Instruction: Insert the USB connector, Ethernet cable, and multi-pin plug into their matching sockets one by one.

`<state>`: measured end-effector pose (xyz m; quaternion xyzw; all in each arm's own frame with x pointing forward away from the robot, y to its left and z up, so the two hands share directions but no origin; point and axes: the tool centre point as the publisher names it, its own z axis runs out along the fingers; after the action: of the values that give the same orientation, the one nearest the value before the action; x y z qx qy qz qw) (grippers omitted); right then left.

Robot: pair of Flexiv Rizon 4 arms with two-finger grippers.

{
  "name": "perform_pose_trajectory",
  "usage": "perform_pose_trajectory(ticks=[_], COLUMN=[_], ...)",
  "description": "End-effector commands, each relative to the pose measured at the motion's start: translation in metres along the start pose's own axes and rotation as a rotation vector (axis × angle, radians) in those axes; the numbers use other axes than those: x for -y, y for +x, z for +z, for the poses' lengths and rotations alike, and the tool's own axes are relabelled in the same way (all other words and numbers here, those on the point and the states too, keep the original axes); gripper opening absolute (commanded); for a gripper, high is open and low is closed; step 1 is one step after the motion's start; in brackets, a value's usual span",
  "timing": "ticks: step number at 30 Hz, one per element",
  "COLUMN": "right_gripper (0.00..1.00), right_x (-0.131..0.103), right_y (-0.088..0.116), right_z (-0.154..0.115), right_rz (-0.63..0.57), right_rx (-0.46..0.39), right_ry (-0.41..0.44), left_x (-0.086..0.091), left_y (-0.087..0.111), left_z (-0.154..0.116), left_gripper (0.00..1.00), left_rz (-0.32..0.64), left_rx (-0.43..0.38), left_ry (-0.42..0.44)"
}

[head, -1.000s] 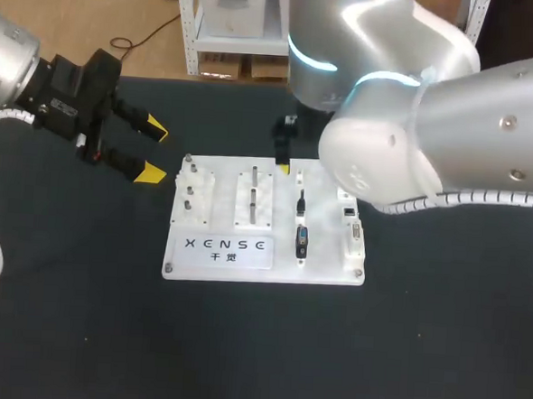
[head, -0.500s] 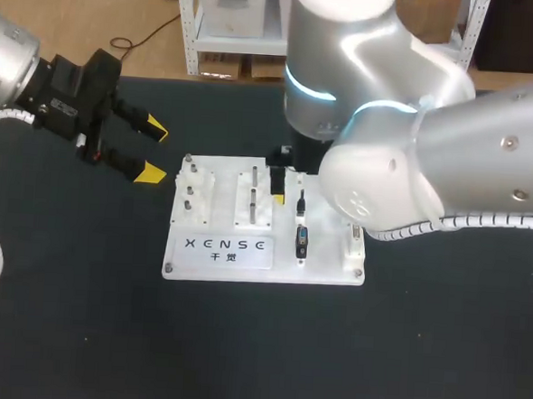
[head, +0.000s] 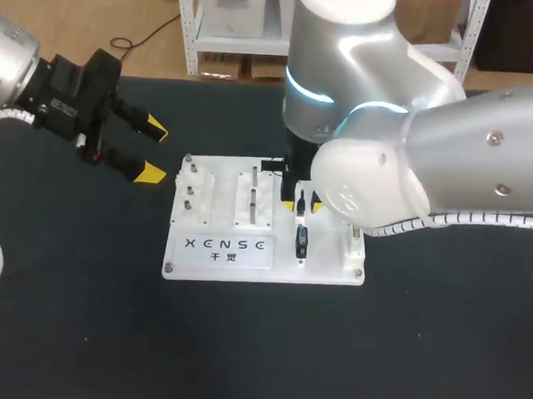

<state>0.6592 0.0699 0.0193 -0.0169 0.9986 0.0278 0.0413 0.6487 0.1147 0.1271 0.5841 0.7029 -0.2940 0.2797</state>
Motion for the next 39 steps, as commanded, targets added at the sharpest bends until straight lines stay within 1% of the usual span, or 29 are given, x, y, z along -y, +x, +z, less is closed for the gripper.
perform_pose_trajectory(ticks=[1, 2, 8, 14, 18, 30, 35, 39], right_gripper=[0.07, 0.00, 0.00, 0.00, 0.00, 0.00, 0.00, 0.00], right_x=[-0.002, -0.003, 0.000, 0.005, 0.015, 0.063, 0.072, 0.074], right_y=[0.000, 0.000, 0.001, 0.001, 0.002, 0.007, 0.007, 0.007], right_z=[0.000, 0.000, -0.006, -0.029, -0.041, -0.033, -0.028, -0.024], right_rz=[-0.002, -0.003, -0.011, -0.015, -0.002, 0.069, 0.090, 0.098], right_rx=[-0.002, -0.001, 0.017, 0.082, 0.114, 0.108, 0.101, 0.096], right_ry=[0.002, 0.001, -0.006, -0.024, -0.024, 0.054, 0.068, 0.070], left_x=[0.000, 0.000, 0.000, 0.000, 0.000, 0.000, 0.000, 0.000], left_y=[0.001, 0.001, 0.001, 0.001, 0.001, 0.001, 0.001, 0.001], left_z=[0.000, 0.000, 0.000, 0.000, 0.000, 0.000, 0.000, 0.000], left_gripper=[1.00, 1.00, 1.00, 1.00, 1.00, 1.00, 1.00, 1.00], left_rz=[0.003, 0.003, 0.003, 0.003, 0.003, 0.003, 0.003, 0.003], left_rx=[0.004, 0.004, 0.004, 0.004, 0.004, 0.004, 0.004, 0.004], left_ry=[-0.001, -0.001, -0.001, -0.001, -0.001, -0.001, -0.001, -0.001])
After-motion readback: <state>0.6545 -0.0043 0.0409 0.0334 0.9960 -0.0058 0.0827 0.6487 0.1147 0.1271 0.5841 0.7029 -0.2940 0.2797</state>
